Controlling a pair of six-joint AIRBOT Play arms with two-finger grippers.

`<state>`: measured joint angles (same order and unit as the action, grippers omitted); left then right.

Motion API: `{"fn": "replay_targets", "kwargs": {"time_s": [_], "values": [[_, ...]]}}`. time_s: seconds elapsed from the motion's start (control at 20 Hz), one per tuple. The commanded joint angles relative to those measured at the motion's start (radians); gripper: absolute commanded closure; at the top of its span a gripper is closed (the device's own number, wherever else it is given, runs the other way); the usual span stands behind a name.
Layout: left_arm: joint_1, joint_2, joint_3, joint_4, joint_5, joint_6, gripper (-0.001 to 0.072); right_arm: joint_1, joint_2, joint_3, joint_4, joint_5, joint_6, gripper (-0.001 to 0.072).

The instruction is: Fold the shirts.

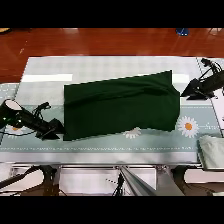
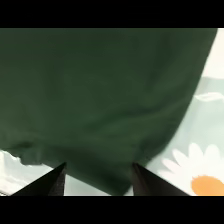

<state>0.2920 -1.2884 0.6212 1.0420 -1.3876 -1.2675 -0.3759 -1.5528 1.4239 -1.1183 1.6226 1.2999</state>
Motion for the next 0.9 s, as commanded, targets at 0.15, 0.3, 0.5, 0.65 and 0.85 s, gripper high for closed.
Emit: {"fn": "replay_targets", "kwargs": {"time_s": [0.15,0.3,0.5,0.65,0.85], "values": [[-0.098,-0.005,-0.068,-0.153,0.180,-0.006,0.0222,-0.003,0.047,-0.013,0.037,-0.066,-0.006,0.0215],[-0.155,-0.005,-0.068,-0.174,0.206,0.008,0.0690,-0.004,0.081,-0.013,-0.042,-0.054,-0.008,0.0215],[-0.143,0.012,-0.068,-0.170,0.180,0.031,0.0691,-0.110,0.136,-0.120,-0.116,-0.057,0.004,0.0214],[-0.143,0.026,-0.067,-0.171,0.181,0.045,0.0690,-0.199,0.180,-0.331,-0.055,-0.075,-0.017,0.0212],[-0.143,0.027,-0.067,-0.171,0.172,0.071,0.0690,-0.193,0.190,-0.527,0.032,-0.205,-0.087,0.0212]]}}
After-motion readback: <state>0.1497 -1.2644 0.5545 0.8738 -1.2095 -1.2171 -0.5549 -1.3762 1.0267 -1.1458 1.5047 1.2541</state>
